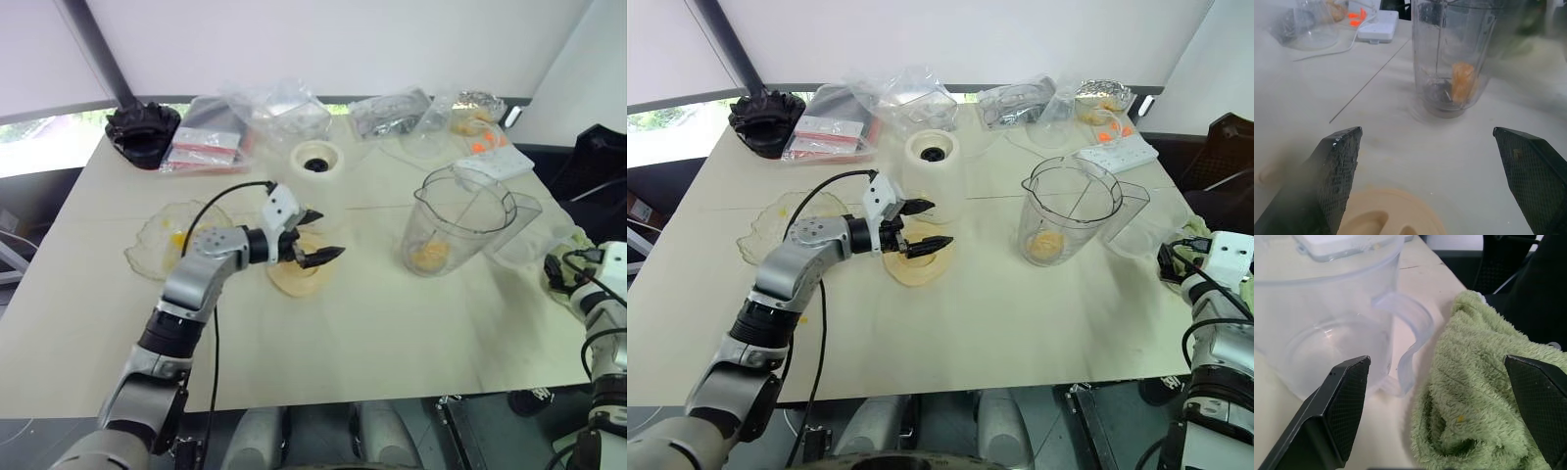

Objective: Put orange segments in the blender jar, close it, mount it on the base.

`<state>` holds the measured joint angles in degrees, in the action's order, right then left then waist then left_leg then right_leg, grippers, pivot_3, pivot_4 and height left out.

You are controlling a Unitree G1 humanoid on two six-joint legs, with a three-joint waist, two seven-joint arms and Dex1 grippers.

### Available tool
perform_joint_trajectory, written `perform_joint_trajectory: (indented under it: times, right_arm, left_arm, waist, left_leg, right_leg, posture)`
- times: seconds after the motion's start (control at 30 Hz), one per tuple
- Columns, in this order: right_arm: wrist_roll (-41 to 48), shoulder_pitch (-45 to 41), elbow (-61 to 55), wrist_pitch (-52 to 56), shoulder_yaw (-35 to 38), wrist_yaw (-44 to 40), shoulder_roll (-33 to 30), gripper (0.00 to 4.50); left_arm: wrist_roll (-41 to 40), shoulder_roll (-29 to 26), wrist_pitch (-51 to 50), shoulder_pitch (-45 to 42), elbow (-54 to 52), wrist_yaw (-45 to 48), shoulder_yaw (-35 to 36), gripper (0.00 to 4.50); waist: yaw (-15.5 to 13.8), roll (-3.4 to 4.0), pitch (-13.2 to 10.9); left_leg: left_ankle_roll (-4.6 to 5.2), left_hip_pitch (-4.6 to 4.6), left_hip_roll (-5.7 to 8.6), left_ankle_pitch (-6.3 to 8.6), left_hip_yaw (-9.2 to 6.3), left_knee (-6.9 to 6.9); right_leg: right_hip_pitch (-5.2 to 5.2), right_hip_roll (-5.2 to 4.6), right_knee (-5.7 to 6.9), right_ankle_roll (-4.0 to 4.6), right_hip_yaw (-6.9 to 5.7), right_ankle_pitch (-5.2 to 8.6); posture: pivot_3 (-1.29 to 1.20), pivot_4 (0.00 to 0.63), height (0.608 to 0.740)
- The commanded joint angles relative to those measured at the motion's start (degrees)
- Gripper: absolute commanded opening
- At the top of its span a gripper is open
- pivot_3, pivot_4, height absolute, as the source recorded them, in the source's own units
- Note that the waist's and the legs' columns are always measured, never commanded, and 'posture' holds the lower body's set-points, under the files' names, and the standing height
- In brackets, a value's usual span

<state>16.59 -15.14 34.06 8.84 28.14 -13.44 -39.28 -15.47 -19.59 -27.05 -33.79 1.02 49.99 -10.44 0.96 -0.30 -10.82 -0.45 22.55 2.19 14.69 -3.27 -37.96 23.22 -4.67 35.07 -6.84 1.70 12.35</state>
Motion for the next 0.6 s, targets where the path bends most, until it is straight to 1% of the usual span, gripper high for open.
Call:
perform_joint_trajectory:
  times: [0.03,0.33,0.6]
  right_arm:
    - [0.2,-1.1,-1.1,-0.9,1.9,1.5,-0.8,4.50]
    - [-0.2,-3.3,2.2,-2.3,2.6,2.9,-2.1,4.50]
    - [-1.0,-5.5,5.7,-4.0,1.7,3.4,-2.2,4.50]
  left_arm:
    - [0.0,0.2,1.2,-1.1,-0.6,0.3,-0.1,4.46]
    - [-0.1,0.3,1.0,-0.8,-1.1,0.2,-0.1,4.46]
    - [-0.1,-0.1,1.0,-0.7,-1.4,0.2,-0.1,4.46]
  waist:
    - [0.0,0.00,0.0]
    - [0.0,0.00,0.0]
    - [0.0,0.00,0.0]
  left_leg:
    - [0.00,0.00,0.00,0.00,0.00,0.00]
    - [0.00,0.00,0.00,0.00,0.01,0.00]
    - [0.00,0.01,0.00,0.00,0.00,0.01]
  right_leg:
    - [0.00,0.00,0.00,0.00,0.00,0.00]
    - [0.00,0.00,-0.01,-0.01,0.00,0.00]
    - [0.00,0.01,-0.02,-0.01,0.00,0.01]
  posture:
    - [0.00,0.150,0.740]
    - [0.00,0.150,0.740]
    - [0.00,0.150,0.740]
